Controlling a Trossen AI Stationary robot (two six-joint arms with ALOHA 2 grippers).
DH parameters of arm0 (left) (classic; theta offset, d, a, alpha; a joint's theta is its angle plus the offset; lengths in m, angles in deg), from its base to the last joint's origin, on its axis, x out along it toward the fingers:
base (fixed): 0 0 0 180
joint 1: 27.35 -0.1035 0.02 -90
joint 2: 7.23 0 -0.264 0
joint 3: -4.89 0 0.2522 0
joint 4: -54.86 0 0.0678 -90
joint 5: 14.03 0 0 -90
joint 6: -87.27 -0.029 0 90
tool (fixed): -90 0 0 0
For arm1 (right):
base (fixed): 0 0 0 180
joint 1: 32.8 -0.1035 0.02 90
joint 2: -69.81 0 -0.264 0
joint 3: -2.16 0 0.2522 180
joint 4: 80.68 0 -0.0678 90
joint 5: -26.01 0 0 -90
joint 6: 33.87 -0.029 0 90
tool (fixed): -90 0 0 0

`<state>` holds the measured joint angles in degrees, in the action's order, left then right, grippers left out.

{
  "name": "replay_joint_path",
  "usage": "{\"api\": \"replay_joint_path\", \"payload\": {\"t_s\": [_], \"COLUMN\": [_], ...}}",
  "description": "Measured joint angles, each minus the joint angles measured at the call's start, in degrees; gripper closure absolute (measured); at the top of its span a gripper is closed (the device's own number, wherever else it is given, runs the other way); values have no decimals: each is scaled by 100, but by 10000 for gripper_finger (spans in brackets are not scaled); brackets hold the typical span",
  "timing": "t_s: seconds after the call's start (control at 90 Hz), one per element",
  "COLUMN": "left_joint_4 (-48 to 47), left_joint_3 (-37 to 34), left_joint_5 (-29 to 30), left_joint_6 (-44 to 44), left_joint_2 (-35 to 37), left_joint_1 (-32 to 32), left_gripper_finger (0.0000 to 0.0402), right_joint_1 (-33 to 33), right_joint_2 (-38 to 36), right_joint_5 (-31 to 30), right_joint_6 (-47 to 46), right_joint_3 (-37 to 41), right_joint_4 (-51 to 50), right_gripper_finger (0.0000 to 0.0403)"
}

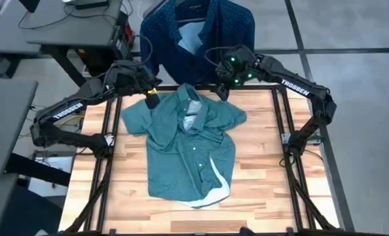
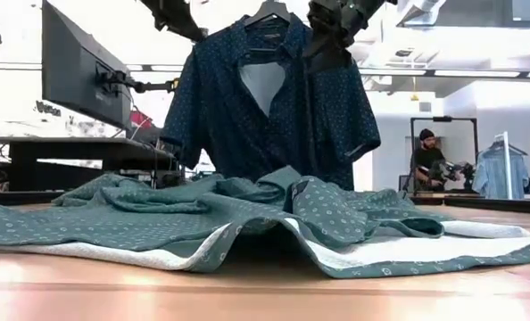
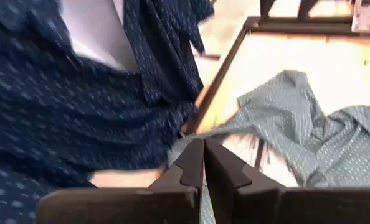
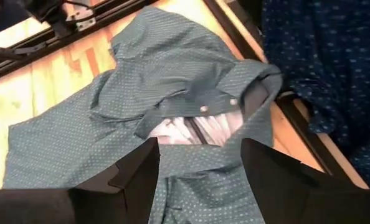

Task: Hang clothes
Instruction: Hang the green polo shirt on the rack

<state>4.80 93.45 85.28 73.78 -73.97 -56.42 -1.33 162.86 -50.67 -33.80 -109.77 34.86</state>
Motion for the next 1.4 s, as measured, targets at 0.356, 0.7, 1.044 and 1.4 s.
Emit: {"api": "replay_joint_path", "payload": {"t_s": [0.356, 0.7, 1.044, 1.4], "left_joint_4": [-653, -443, 567, 589], "left_joint_3": [-9, -9, 17, 35], "left_joint_5": [-1970, -1996, -1709, -1368], "left_joint_6": [772, 23, -427, -654], "left_joint_2": [-1460, -3611, -4561, -5105], "left_joint_1": [-1123, -1780, -1825, -1499], "left_gripper_finger": [312, 247, 247, 251], "right_joint_1": [488, 1416, 1938, 1835], "right_joint_2": [-5, -1, 1, 10], "right_joint_5": [8, 30, 511, 553], "right_joint_6": [671, 1486, 1546, 1529], "right_joint_3": [0, 4, 698, 1809], "right_joint_4": [-319, -240, 390, 705], "right_gripper_finger": [198, 198, 198, 198]}}
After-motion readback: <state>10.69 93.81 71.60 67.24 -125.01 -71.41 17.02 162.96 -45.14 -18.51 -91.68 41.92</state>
